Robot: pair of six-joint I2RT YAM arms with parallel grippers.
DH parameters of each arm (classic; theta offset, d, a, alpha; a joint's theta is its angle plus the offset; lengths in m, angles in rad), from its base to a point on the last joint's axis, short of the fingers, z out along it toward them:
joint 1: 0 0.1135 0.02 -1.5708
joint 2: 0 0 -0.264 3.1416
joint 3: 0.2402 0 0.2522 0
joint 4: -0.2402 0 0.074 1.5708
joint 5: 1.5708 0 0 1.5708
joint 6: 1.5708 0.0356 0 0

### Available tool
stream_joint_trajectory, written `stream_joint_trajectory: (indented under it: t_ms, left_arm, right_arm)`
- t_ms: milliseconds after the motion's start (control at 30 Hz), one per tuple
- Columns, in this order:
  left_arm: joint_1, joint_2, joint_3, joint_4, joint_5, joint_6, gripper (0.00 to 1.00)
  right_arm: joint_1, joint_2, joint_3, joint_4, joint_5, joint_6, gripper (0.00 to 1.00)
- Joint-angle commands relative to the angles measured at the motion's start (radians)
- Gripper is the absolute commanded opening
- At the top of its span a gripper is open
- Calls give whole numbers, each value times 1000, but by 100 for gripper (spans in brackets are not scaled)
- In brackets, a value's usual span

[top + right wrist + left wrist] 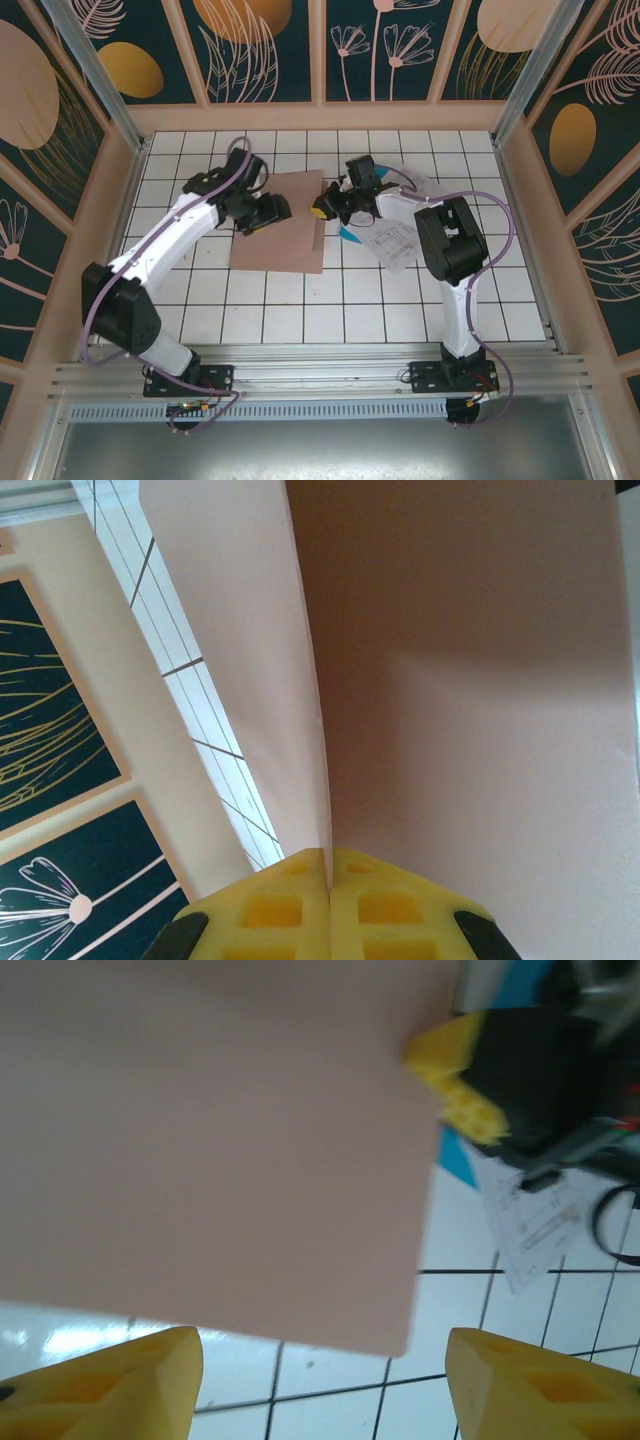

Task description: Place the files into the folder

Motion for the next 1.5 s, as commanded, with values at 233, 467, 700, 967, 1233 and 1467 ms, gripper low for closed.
stream_joint_trajectory:
  t_ms: [233, 467, 700, 967, 1233, 1467]
  left_arm:
    - [-247, 380, 414, -225, -454, 266, 59]
    - [-322, 426, 376, -231, -642, 286, 55]
    - [-343, 441, 360, -217, -709, 291, 35]
    - [-343, 422, 332, -222, -743, 299, 9]
    - [-342, 428, 299, -210, -699, 297, 11]
    - [-343, 441, 317, -224, -710, 285, 14]
  right_arm:
    - [13, -7, 125, -79, -35, -8, 0]
    - [12, 2, 145, -85, -51, -14, 0]
    - [10, 0, 152, -99, -55, -16, 0]
    - [10, 0, 152, -103, -59, -16, 0]
    - [10, 2, 154, -97, -67, -2, 0]
    - [10, 3, 158, -98, -68, 1, 0]
